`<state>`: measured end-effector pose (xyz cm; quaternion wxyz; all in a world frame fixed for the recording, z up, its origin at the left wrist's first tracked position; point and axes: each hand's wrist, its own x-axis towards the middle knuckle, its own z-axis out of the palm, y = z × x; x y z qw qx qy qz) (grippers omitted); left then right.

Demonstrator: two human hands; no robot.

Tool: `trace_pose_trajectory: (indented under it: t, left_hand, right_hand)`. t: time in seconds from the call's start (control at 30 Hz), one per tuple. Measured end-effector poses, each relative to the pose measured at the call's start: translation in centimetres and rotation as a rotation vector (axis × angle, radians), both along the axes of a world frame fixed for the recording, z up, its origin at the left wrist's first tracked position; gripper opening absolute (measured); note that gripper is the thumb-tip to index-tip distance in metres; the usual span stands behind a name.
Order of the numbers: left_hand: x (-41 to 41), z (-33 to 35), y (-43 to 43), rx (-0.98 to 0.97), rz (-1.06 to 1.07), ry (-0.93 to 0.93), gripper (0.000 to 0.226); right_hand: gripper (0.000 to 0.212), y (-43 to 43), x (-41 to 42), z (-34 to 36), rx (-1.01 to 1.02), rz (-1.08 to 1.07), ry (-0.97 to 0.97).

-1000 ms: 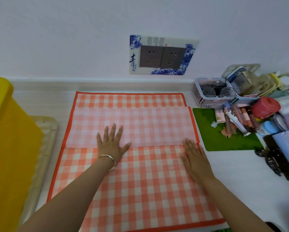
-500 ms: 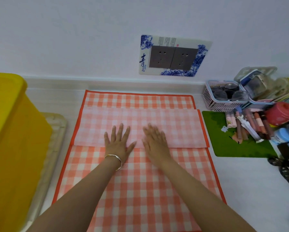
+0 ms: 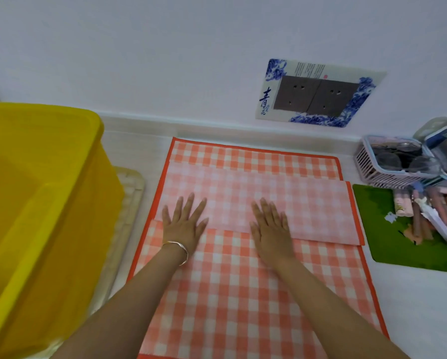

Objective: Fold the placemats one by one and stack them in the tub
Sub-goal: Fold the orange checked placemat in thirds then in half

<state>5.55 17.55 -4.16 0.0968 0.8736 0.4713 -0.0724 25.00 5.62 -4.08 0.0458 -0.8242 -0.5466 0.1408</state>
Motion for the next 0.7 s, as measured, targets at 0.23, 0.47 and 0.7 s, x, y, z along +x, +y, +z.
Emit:
trace_pose_trajectory:
  t: [0.23,0.47,0.7]
  left_hand:
    - [-1.1,0.5,0.6,-0.046,0.040,0.004,0.052]
    - [3.5,2.8,1.9,-0.064,-0.058,-0.109,0.067]
    - [9.9,3.9,4.8,-0.137,-0.164,-0.037,0.073]
  right_hand:
    - [0.057,-0.1,0.6,0.2,-0.012,0.007,0.053]
    - [0.027,-2.6,0.0,5.0,0.404,-0.523,0.848]
    - [0.016,-5.2,-0.2,5.6,0.192,-1.032,1.467]
